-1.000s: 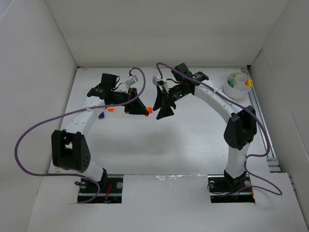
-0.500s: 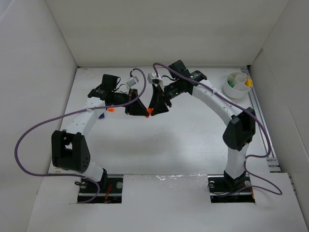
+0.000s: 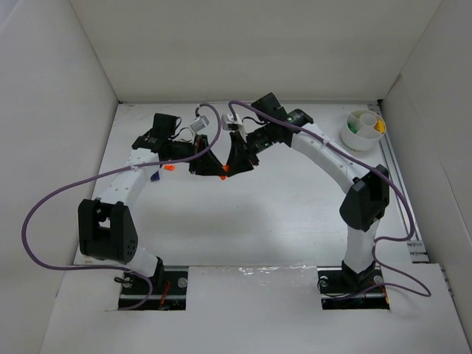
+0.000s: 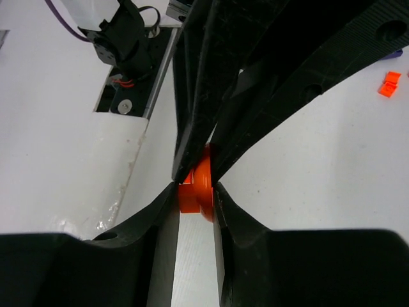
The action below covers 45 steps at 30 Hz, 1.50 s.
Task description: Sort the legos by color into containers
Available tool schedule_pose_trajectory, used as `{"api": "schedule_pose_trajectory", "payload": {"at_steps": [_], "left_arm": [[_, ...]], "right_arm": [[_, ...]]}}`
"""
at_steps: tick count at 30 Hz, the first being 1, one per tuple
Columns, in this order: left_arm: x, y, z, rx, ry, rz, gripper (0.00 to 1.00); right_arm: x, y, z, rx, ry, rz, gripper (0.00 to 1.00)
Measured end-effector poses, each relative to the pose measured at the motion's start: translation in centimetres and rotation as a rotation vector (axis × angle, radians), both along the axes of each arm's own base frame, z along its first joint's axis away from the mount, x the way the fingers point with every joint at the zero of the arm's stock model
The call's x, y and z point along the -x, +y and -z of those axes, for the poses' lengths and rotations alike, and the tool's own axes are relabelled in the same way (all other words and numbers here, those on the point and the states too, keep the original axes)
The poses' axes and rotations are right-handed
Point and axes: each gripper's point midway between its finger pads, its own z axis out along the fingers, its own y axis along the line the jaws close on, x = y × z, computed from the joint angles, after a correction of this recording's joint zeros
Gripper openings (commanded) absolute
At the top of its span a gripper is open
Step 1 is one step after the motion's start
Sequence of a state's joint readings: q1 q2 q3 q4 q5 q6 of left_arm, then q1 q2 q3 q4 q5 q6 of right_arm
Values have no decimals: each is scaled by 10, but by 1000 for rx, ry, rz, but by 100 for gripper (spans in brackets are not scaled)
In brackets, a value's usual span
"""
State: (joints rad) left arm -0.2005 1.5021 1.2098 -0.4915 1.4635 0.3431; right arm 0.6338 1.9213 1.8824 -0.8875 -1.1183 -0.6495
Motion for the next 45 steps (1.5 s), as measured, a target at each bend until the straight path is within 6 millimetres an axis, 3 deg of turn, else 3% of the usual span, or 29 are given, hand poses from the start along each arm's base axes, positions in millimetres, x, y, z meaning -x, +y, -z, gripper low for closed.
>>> {"api": "schedule_pose_trajectory", "payload": {"at_steps": [5, 6, 7, 8, 11, 15, 22, 25, 31, 38, 45], "left_arm": [[-1, 4, -4, 19, -16, -2, 48], [-1, 6, -5, 25, -15, -3, 69], [-2, 9, -5, 24, -29, -13, 78], [-5, 14, -5, 19, -42, -34, 98], [-9, 27, -6, 12, -89, -75, 100], [-10, 37, -11, -28, -168, -124, 100], [-37, 53, -6, -195, -237, -386, 100], [-58, 63, 5, -259, -197, -521, 100], [-96, 89, 21, -371, -110, -793, 100], [-112, 105, 33, -426, -55, -920, 100], [-118, 107, 30, -413, -51, -955, 100]], "right_arm": [[-8, -2, 4, 15, -40, 30, 1], [-11, -3, 5, 18, -49, 39, 1], [-13, -6, 7, 25, -49, 51, 1], [-14, -11, 10, 36, -43, 65, 1], [-28, -34, 16, 69, -31, 137, 1], [-65, -82, 23, 125, -8, 312, 0], [-131, -203, 19, 198, 117, 769, 0], [-140, -251, 6, 193, 180, 973, 0], [-143, -318, -16, 102, 323, 1339, 0], [-155, -399, 9, -30, 649, 1733, 0], [-167, -427, 12, -169, 868, 1989, 0]]}}
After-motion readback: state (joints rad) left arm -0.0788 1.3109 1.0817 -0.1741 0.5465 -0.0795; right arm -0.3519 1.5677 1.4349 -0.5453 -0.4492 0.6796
